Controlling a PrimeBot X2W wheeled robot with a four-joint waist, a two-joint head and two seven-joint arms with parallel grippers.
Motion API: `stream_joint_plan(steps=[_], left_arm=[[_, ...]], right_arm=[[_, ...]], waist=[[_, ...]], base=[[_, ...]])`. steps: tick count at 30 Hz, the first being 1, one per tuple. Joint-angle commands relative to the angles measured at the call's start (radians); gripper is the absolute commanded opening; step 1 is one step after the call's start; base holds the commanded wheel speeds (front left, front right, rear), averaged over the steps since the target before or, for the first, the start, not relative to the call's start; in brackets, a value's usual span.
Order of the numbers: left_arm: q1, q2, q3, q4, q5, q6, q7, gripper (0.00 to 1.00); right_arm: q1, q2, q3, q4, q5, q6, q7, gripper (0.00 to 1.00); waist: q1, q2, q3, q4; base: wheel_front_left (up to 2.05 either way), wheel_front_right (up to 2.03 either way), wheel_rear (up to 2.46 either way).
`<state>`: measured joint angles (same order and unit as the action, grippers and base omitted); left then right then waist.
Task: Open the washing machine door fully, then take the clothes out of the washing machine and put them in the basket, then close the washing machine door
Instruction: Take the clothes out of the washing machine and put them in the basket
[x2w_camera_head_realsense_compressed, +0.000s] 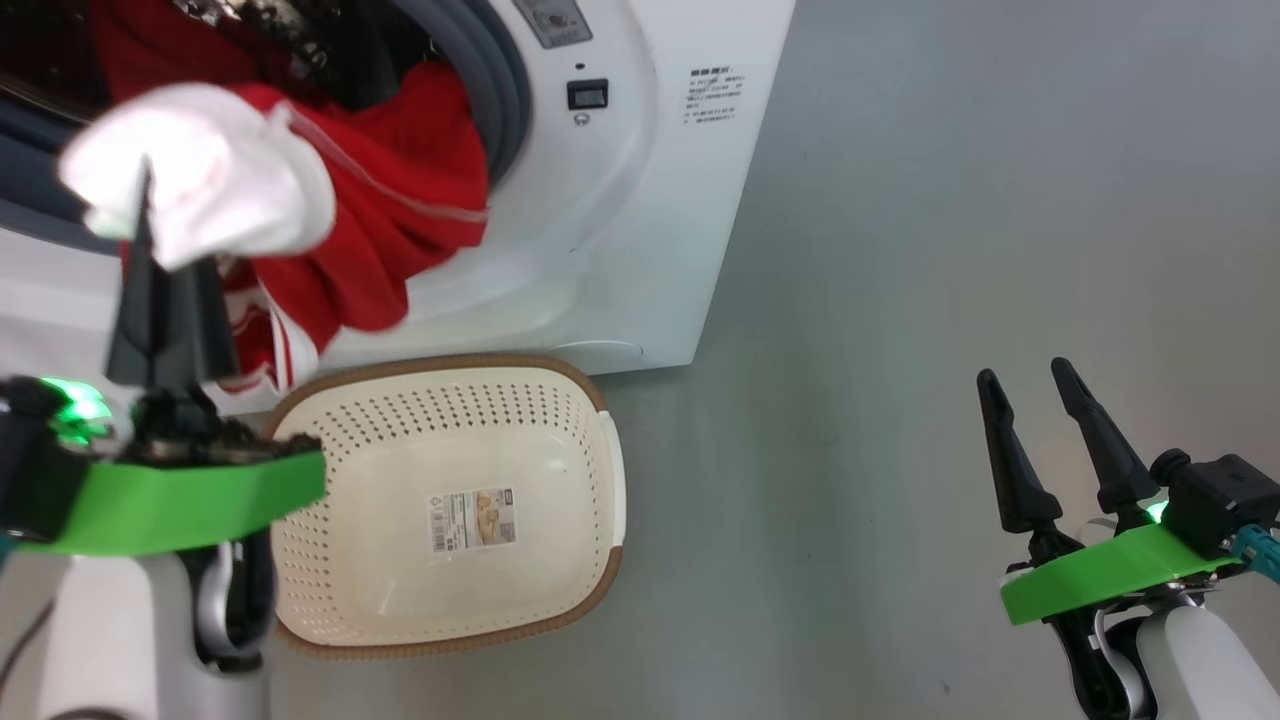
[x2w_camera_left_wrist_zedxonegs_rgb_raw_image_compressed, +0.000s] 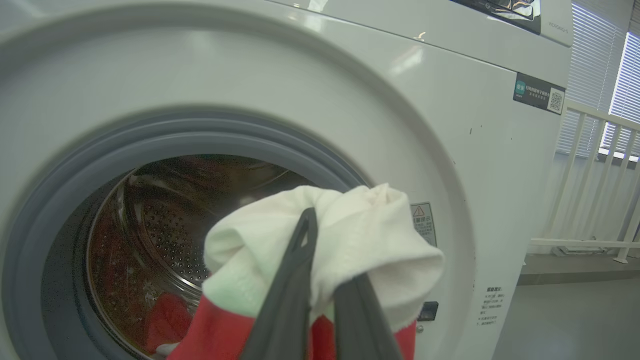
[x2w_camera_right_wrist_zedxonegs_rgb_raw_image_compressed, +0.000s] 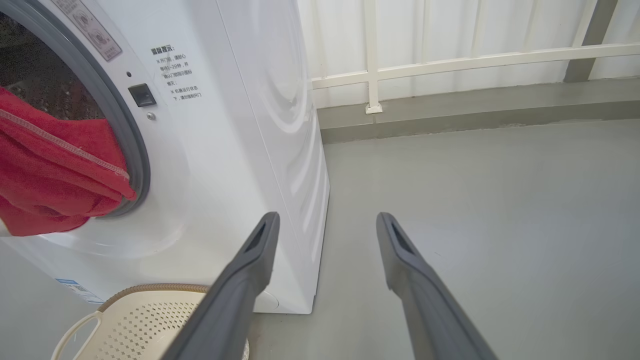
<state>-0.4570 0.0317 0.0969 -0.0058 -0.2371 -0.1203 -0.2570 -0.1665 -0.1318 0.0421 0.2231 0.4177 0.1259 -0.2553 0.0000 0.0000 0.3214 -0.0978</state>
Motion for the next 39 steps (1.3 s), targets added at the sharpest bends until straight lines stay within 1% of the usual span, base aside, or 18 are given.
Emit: stream_joint_plan(steps=[1, 5, 10, 17, 23, 31, 39], left_arm=[[0.038, 0.019, 0.018, 0.002, 0.003, 0.017, -0.005, 0.0], [0.079, 0.019, 0.005, 0.056, -0.019, 0.047, -0.005, 0.0], [0.107, 0.019, -0.014, 0.15, -0.025, 0.058, -0.005, 0.0], [0.078, 0.019, -0.02, 0.342, -0.018, 0.048, -0.005, 0.0], [0.044, 0.019, 0.012, 0.516, 0.015, 0.04, -0.005, 0.0], [-0.02, 0.02, 0.017, 0.772, 0.078, 0.024, -0.005, 0.0], [-0.097, 0.022, 0.015, 0.928, 0.11, 0.017, -0.005, 0.0]], right_arm=[[-0.018, -0.016, 0.019, -0.029, -0.004, 0.005, -0.006, 1.0], [-0.031, -0.012, 0.019, -0.031, -0.003, 0.005, -0.006, 1.0], [-0.046, -0.008, 0.019, -0.034, -0.002, 0.005, -0.006, 1.0], [-0.079, -0.005, 0.023, -0.04, -0.001, 0.005, -0.006, 1.0], [-0.1, 0.003, 0.037, -0.038, 0.001, 0.005, -0.006, 1.0], [-0.125, 0.011, 0.049, -0.04, 0.005, 0.005, -0.006, 1.0], [-0.137, 0.015, 0.052, -0.044, 0.006, 0.005, -0.006, 1.0]], waist=[[0.0, 0.0, 0.014, -0.005], [0.0, 0.0, 0.041, -0.01], [0.0, 0.0, 0.07, -0.013], [0.0, 0.0, 0.125, -0.021], [0.0, 0.0, 0.164, -0.041], [0.0, 0.0, 0.211, -0.068], [0.0, 0.0, 0.239, -0.081]], base=[[0.0, 0.0, 0.0], [0.0, 0.0, 0.0], [0.0, 0.0, 0.0], [0.0, 0.0, 0.0], [0.0, 0.0, 0.0], [0.0, 0.0, 0.0], [0.0, 0.0, 0.0]])
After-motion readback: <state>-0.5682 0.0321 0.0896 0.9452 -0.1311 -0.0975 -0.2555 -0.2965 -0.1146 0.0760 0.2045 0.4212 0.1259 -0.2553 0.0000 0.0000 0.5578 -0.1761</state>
